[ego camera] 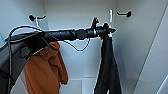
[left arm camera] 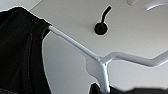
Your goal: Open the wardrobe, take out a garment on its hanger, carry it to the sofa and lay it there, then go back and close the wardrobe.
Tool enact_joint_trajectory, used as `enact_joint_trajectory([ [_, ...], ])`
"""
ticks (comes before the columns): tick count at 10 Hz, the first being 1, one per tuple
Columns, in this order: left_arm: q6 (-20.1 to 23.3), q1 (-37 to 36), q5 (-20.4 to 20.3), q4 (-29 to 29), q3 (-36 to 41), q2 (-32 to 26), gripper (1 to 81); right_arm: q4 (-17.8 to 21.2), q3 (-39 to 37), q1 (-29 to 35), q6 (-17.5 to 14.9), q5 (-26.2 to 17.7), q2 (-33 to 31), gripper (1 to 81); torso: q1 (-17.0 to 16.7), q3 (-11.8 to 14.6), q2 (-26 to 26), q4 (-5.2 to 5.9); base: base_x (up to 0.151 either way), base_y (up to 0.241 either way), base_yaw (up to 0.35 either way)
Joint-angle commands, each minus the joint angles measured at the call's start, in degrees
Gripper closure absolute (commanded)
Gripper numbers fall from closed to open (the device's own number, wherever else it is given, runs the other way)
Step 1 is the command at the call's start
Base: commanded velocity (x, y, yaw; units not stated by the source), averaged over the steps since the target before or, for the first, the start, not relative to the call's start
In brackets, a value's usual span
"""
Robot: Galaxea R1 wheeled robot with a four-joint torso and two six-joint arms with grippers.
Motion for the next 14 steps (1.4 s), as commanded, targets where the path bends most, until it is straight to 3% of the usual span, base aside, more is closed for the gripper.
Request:
enact_joint_trajectory([
  [1, -5.0, -8.5, -8.8, 0.6, 6.7, -4.5, 81.1, 0.3, 0.5, 2.6, -0.1, -2.9, 0.0, 1.0, 0.0, 0.0, 0.0, -0.02, 0.000, 0.000, 0.000],
  [2, -7.1, -8.2, -9.1, 0.8, 8.9, -5.6, 81.1, 0.3, 0.5, 2.7, -0.2, -2.9, 0.0, 1.0, 0.0, 0.0, 0.0, 0.00, 0.000, 0.000, 0.000],
  [8, -7.3, -7.5, -8.9, 1.1, 12.0, -6.4, 81.1, 0.3, 0.5, 2.3, -0.2, -2.8, 0.1, 1.0, 0.0, 0.0, 0.0, 0.00, 0.000, 0.000, 0.000],
  [14, -7.3, -6.1, -8.4, 1.5, 12.2, -6.2, 81.1, 0.2, 0.5, 2.4, -0.2, -2.8, 0.2, 1.0, 0.0, 0.0, 0.0, 0.00, -0.080, 0.000, 0.000],
])
